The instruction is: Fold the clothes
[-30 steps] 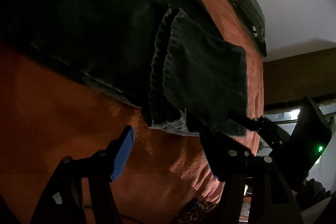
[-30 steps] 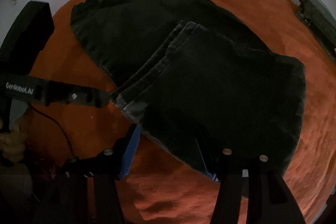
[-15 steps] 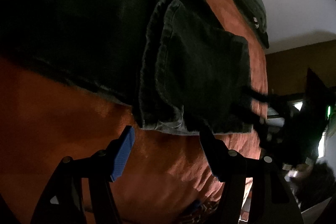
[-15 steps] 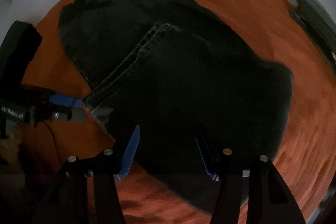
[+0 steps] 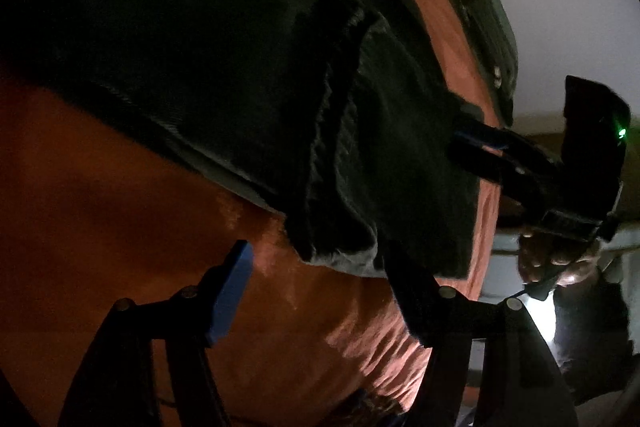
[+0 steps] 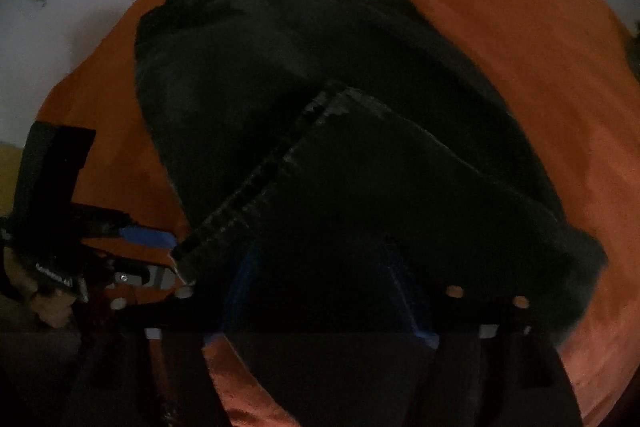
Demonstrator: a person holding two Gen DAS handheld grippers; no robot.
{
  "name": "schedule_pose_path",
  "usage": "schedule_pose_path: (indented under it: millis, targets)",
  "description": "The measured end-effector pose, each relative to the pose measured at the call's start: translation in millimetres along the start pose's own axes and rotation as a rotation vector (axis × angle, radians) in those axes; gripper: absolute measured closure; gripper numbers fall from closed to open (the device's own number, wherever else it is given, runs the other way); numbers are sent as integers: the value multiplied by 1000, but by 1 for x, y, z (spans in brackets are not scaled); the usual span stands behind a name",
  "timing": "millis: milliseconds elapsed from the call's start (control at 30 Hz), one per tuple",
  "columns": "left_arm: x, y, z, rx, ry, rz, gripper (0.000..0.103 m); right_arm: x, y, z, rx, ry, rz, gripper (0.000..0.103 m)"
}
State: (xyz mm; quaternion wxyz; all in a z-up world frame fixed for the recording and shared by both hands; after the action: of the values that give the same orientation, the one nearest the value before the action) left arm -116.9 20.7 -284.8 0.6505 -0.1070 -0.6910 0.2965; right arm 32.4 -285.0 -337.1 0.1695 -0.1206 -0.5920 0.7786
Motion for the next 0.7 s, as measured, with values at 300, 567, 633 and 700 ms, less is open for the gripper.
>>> schedule_pose_path:
  millis: [300, 567, 633, 700]
  targets:
    - [-3, 11, -2, -50, -32, -75, 34, -18, 33, 49, -5, -140, -68, 29]
    - [-14, 16, -4, -74, -75, -91, 34, -15, 60, 74, -42, -126, -135, 29]
    - [-18, 12, -3, -59, -86, -87, 34, -14, 63, 75, -46, -116, -141, 29]
    - [-19, 11, -1, -44, -92, -80, 36, -13, 67, 76, -50, -107, -147, 29]
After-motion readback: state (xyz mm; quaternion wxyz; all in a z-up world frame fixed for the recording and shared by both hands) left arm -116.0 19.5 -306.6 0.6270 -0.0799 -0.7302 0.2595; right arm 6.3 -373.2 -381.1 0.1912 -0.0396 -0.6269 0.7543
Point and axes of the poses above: each gripper's, at about its wrist camera, not at the fingertips, and y roughly the way its jaws point, x to its right, z to its top, the point moved 1 cm from there along y, roughly the way its jaws point, and after that the axes turned 13 degrees about -z, right-handed, at the moved point
